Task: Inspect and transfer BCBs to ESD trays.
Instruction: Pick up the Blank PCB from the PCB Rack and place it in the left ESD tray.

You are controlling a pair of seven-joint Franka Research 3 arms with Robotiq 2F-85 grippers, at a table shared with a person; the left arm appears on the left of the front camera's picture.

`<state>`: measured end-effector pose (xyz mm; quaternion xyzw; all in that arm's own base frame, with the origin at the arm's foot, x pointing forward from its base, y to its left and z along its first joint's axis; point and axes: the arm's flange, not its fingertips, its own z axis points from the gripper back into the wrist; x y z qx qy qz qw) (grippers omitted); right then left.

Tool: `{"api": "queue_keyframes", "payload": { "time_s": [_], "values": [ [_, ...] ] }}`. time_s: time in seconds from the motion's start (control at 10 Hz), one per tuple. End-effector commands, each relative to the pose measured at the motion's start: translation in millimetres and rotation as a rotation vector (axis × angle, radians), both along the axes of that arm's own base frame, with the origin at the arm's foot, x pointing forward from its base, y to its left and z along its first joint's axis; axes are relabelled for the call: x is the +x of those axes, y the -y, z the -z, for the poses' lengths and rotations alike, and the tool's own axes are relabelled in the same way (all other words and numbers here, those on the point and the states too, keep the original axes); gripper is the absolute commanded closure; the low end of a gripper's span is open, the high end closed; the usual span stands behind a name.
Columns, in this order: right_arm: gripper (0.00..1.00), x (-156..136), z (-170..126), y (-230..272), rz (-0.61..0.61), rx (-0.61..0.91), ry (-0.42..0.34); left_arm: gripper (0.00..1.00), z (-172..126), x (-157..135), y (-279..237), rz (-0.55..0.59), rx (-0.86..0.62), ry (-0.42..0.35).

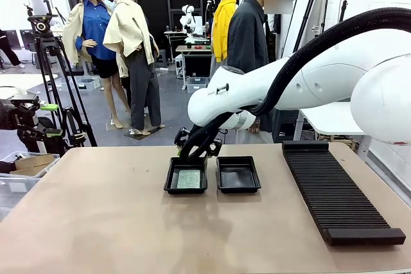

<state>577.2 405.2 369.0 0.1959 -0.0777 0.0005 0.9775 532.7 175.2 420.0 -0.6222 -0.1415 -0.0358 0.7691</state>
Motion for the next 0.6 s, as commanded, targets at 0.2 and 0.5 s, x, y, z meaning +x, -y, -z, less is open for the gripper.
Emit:
{"api": "queue_keyframes", "payload": {
  "time_s": [0.2,0.5],
  "values": [
    [0.0,4.9,-5.3,1.4,0.023,-0.011,-0.04,0.0,-3.3,0.0,0.2,-0.004,-0.003,-0.009],
    [0.0,1.9,-4.6,0.1,0.009,-0.011,-0.014,0.0,-3.3,0.0,0.2,-0.004,-0.003,-0.009]
  ]
}}
